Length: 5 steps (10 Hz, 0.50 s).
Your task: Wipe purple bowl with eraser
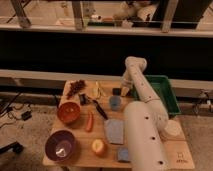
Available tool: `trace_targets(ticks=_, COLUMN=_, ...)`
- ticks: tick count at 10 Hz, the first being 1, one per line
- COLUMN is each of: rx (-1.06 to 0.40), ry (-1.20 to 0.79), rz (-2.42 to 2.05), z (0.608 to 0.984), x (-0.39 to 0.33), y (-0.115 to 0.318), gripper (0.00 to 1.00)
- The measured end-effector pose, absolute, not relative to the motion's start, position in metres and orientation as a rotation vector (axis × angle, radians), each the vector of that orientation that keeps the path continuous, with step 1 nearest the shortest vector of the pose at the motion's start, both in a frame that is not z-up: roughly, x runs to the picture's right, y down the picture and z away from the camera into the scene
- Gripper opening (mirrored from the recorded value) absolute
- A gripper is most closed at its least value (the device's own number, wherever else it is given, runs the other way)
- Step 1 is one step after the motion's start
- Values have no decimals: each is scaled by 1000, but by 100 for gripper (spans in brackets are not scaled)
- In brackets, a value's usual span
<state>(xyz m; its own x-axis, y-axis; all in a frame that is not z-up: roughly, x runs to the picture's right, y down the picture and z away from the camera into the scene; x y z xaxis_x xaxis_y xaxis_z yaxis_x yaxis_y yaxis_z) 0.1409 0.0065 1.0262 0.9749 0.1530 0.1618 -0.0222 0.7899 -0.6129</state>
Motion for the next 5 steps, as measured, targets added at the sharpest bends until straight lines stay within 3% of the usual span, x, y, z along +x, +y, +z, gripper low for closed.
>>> trace_targets(ticks=5, rx=-569, ry=-259, rz=173, z=1002, x=150, y=-23, gripper=6)
